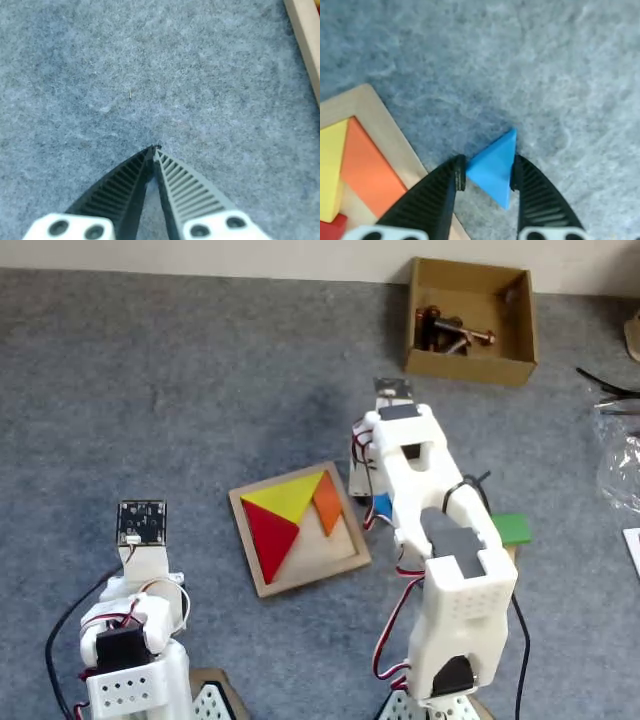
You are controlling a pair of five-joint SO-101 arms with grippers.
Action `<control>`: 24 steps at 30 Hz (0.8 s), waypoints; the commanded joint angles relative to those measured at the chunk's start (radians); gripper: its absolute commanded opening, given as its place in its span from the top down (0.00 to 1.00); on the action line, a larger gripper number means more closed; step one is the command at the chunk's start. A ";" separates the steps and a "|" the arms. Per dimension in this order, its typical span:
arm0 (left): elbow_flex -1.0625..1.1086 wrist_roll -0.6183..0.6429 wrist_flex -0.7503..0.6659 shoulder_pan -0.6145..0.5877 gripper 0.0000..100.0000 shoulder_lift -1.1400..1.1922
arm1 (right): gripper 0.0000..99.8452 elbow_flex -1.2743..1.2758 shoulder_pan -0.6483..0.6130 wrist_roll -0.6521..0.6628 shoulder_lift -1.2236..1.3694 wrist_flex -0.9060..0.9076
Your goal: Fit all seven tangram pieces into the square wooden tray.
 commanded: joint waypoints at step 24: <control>0.019 0.009 0.005 -0.013 0.99 -0.005 | 0.99 -0.004 0.071 0.003 -0.042 -0.010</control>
